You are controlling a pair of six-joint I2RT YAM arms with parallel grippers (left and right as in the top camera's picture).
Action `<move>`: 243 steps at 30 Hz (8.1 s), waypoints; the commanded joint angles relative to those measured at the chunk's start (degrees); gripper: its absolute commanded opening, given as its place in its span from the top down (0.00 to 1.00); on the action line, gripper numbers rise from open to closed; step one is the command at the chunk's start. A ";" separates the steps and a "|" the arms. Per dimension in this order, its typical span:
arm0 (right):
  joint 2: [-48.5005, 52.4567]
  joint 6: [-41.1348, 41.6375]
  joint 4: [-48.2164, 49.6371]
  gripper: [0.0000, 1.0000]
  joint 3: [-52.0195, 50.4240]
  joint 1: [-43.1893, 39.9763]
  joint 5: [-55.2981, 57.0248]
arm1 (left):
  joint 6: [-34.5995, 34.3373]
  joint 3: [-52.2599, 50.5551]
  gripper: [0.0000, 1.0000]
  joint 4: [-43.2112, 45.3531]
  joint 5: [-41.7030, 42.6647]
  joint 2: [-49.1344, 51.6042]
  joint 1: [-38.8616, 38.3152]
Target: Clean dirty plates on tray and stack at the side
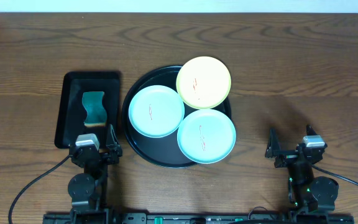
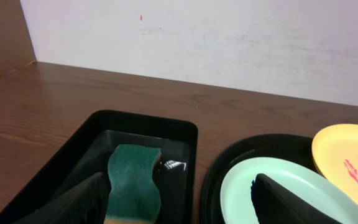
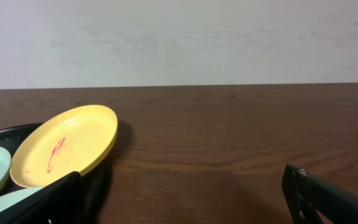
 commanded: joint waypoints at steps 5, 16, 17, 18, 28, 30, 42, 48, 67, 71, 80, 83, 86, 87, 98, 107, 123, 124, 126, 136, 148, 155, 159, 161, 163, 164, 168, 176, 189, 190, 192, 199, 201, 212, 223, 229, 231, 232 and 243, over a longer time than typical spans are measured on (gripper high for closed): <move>-0.02 0.57 -0.11 0.01 -0.13 1.03 0.13 | 1.01 -0.52 0.26 -2.80 -0.74 -0.28 0.20; -0.02 0.57 -0.11 0.01 -0.13 1.03 0.13 | 1.01 -0.52 0.26 -2.80 -0.74 -0.28 0.20; -0.02 0.57 -0.11 0.01 -0.13 1.03 0.13 | 1.01 -0.52 0.26 -2.80 -0.74 -0.28 0.20; -0.02 0.57 -0.11 0.01 -0.13 1.03 0.13 | 1.01 -0.52 0.26 -2.80 -0.74 -0.28 0.20; -0.02 0.57 -0.11 0.01 -0.13 1.03 0.13 | 1.01 -0.52 0.26 -2.80 -0.74 -0.28 0.20; -0.02 0.57 -0.11 0.01 -0.13 1.03 0.13 | 1.01 -0.52 0.26 -2.80 -0.74 -0.28 0.20; -0.02 0.57 -0.11 0.01 -0.13 1.03 0.13 | 1.01 -0.52 0.26 -2.80 -0.74 -0.28 0.20; -0.02 0.57 -0.11 0.01 -0.13 1.03 0.13 | 1.01 -0.52 0.26 -2.80 -0.74 -0.28 0.20; -0.02 0.59 -0.11 0.01 -0.13 1.03 0.09 | 1.01 -0.52 0.26 -2.80 -0.74 -0.28 0.20; -0.02 1.62 -0.02 0.01 -0.13 1.03 -0.09 | 0.63 -0.48 0.26 -0.96 -0.37 -0.28 0.15; -0.02 5.40 3.34 0.01 -0.11 1.03 -1.53 | 0.39 0.57 0.26 -1.66 0.61 0.37 0.13; 0.00 5.35 5.66 0.01 0.85 1.03 -1.62 | 0.39 3.10 0.26 -1.66 0.59 1.64 0.15; 0.24 5.33 6.91 0.01 3.15 1.03 -1.57 | 0.37 6.64 0.26 -1.73 0.57 4.61 0.15; 0.50 5.33 7.39 0.01 4.22 1.03 -1.55 | 0.37 8.07 0.26 -1.73 0.57 6.14 0.15; 17.22 4.87 7.08 0.01 21.97 1.03 -0.68 | 0.35 35.34 0.26 -11.39 1.75 33.33 0.13; 42.10 4.87 -9.73 0.01 46.60 1.03 -9.42 | 0.37 67.14 0.26 -40.57 4.46 56.54 0.15; 75.36 7.93 -36.81 0.01 76.41 1.03 -21.53 | 0.35 85.07 0.26 -57.27 9.79 76.32 0.13; 76.32 7.96 -35.63 0.01 76.39 1.05 -22.16 | 0.35 85.07 0.26 -57.46 9.79 76.96 0.13; 78.47 8.31 -33.24 0.06 76.39 1.49 -24.52 | 0.33 85.07 0.26 -57.59 9.84 78.20 0.13; 91.25 19.80 -32.48 0.16 79.91 12.94 -17.92 | 0.35 85.07 0.26 -58.51 9.79 81.07 0.15; 110.40 24.52 -49.92 0.40 100.43 28.20 -6.08 | 0.37 85.07 0.26 -57.83 8.24 81.05 0.15; 115.40 28.96 -49.83 0.60 100.35 34.18 0.26 | -5.16 85.07 0.26 -58.12 -0.96 81.05 1.90; 118.53 28.94 -49.44 0.67 100.35 36.85 2.12 | -5.97 84.96 0.26 -58.60 -1.64 81.07 4.74; 120.02 28.94 -49.29 0.69 100.35 37.68 2.29 | -5.95 84.96 0.26 -58.93 -1.62 81.22 5.79; 121.52 28.94 -48.92 0.71 100.35 38.38 2.34 | -5.90 84.96 0.26 -59.17 -1.62 81.53 6.64; 122.27 28.96 -48.65 0.71 100.35 38.71 2.36 | -5.90 84.91 0.26 -59.21 -1.62 81.74 6.91; 124.80 29.59 -48.52 0.77 100.35 39.34 2.97 | -5.64 84.85 0.26 -59.65 -1.62 83.25 7.08; 126.16 29.59 -48.50 0.82 100.24 39.67 3.15 | -5.66 84.85 0.26 -60.46 -1.62 87.49 7.08; 129.92 29.79 -48.04 0.95 100.24 40.57 3.61 | -5.05 84.85 0.26 -60.39 -1.66 90.12 7.08; 129.98 29.79 -47.84 0.97 100.24 40.57 3.69 | -4.87 84.85 0.26 -60.41 -1.66 90.12 7.08; 129.98 29.77 -47.60 0.99 100.24 40.57 3.80 | -4.79 84.85 0.26 -60.41 -1.66 90.16 7.08; 129.98 29.73 -47.32 0.99 100.21 40.57 4.94 | -3.87 83.82 0.27 -60.17 -1.62 92.52 7.08; 129.98 29.27 -47.28 0.99 100.15 40.57 5.33 | -3.21 83.69 0.27 -60.19 -1.55 94.20 7.08; 129.98 27.96 -46.97 0.99 99.93 40.57 5.57 | 5.20 83.69 0.48 -57.66 -0.33 108.24 8.28; 129.98 27.91 -46.82 0.99 99.93 40.57 5.57 | 8.31 83.69 0.50 -53.75 7.04 117.98 10.43; 129.98 27.82 -46.82 0.99 99.93 40.57 5.57 | 8.28 83.69 0.66 -52.63 7.02 120.06 10.38; 129.98 27.82 -46.82 0.99 99.93 40.57 5.57 | 8.28 83.69 0.78 -52.39 6.99 120.04 10.38; 129.98 27.82 -46.82 0.99 99.93 40.57 5.57 | 8.28 83.69 0.85 -52.33 6.99 120.04 10.40; 129.98 27.52 -46.82 0.99 99.93 40.54 6.03 | 6.03 86.27 0.93 -54.88 6.82 114.07 10.38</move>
